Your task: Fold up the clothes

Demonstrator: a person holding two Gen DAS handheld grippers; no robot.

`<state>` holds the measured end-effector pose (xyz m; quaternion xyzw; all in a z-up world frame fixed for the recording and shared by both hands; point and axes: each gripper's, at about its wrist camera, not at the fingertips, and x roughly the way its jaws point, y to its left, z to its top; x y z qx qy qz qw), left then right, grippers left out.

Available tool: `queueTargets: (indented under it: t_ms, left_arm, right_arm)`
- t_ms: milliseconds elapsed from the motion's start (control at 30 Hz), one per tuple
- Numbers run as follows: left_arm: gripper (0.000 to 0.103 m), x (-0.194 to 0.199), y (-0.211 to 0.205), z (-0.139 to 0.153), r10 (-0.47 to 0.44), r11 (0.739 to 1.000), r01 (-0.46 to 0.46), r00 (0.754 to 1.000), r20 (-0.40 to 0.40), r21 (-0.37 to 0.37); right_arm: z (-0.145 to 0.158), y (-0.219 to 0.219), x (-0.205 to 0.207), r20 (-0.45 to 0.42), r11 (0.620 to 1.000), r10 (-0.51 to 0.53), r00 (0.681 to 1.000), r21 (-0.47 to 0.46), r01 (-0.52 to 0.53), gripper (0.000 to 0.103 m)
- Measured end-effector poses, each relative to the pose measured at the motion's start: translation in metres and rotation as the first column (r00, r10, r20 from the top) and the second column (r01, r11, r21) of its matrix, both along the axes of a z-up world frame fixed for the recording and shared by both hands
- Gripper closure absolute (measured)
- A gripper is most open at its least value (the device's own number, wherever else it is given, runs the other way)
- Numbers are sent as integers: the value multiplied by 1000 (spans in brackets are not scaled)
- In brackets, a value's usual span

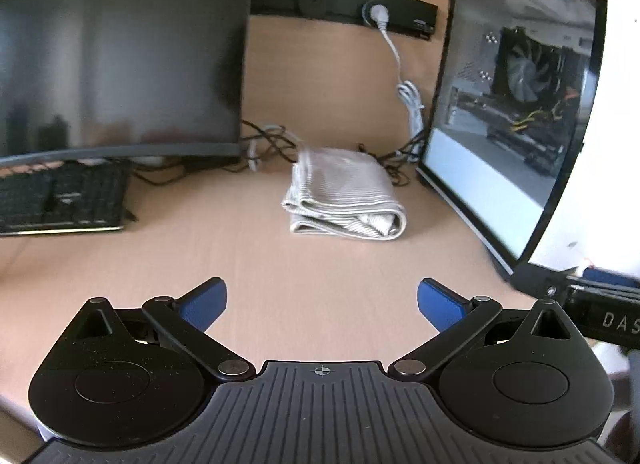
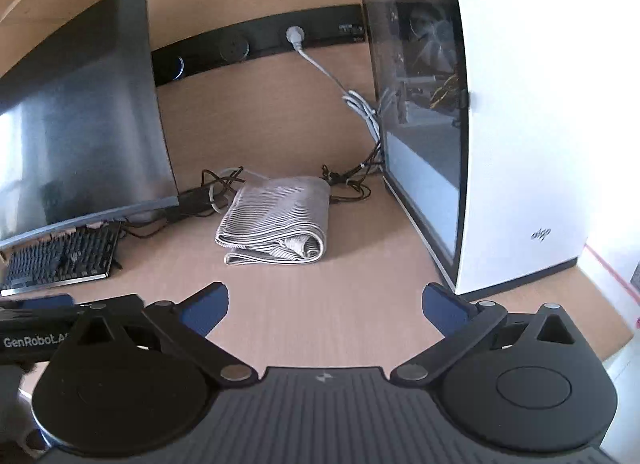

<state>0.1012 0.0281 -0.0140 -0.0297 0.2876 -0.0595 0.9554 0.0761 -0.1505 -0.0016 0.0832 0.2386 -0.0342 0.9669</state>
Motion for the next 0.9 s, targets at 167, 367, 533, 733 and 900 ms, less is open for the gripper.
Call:
queueTargets:
  t_ms: [167, 367, 533, 733, 900]
  left_arm:
    - [0, -20, -14, 2, 53, 998, -53, 999, 1, 25]
    - [0, -35, -21, 5, 79, 996, -80, 997, 11, 39]
    - [0, -36, -20, 7, 75, 996, -76, 997, 21, 43]
    - [0, -37, -18, 8, 72, 997, -73, 997, 28, 36]
    - [0, -39, -13, 7, 77, 997, -77, 997, 19, 26]
  right_arm:
    - [-4, -7, -8, -7, 996, 86, 996, -2, -86, 0]
    - [-6, -10, -12, 1, 992, 123, 992, -20, -123, 0]
    - [-3, -11, -16, 14, 991, 130, 991, -20, -129, 0]
    - [1, -7, -17, 24, 992, 122, 992, -47, -121, 0]
    - [2, -2, -20, 27, 991, 125, 992, -59, -123, 0]
